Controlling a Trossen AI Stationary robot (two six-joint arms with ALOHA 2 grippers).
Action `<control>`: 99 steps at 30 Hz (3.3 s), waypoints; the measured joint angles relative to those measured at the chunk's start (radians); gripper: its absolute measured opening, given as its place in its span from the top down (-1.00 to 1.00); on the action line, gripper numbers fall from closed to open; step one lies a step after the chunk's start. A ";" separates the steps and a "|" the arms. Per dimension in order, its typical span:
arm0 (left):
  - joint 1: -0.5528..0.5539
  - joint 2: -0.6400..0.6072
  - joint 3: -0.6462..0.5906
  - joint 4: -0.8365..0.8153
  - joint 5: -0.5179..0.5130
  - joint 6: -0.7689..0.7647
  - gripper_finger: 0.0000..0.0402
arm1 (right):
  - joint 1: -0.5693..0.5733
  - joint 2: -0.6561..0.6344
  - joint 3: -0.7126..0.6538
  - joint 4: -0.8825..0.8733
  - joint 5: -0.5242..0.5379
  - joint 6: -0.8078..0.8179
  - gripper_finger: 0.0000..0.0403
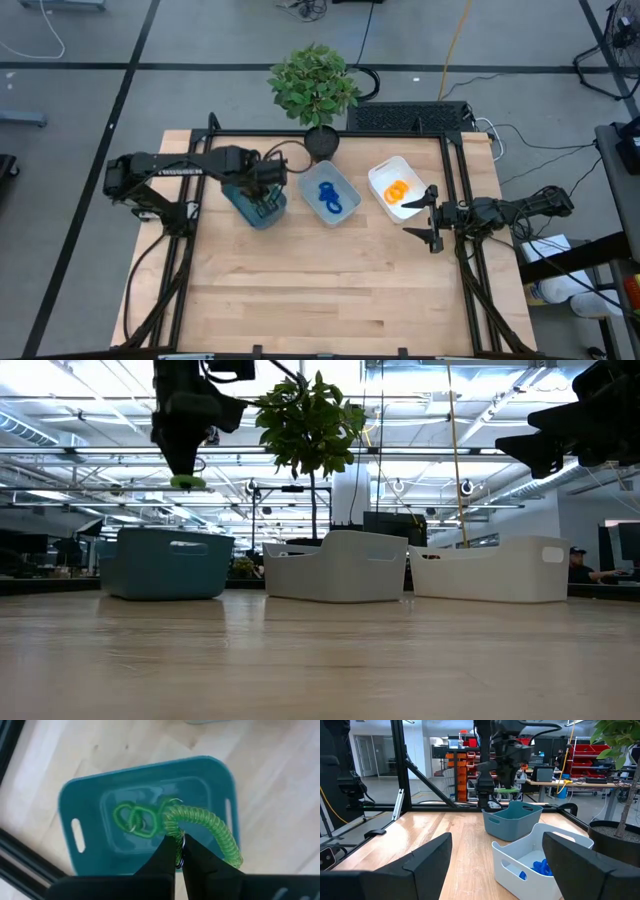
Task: Sort spring keychains
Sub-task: Put the green spring keychain into the blue bin, then return to Home Position
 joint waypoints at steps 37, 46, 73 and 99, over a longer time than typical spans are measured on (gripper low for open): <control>0.154 0.001 -0.500 0.518 0.083 0.014 0.96 | 0.000 0.000 0.000 0.000 0.000 0.000 -0.48; 0.164 0.001 -0.506 0.529 0.057 -0.025 0.38 | 0.000 0.000 0.000 0.000 0.000 0.000 -0.48; -0.090 -0.259 -0.504 0.513 -0.230 -0.066 -0.81 | 0.000 0.000 0.000 0.000 0.000 0.000 -0.48; -0.524 -0.326 -0.547 1.184 -0.323 0.226 -0.65 | 0.000 0.000 0.000 0.000 0.000 0.000 -0.48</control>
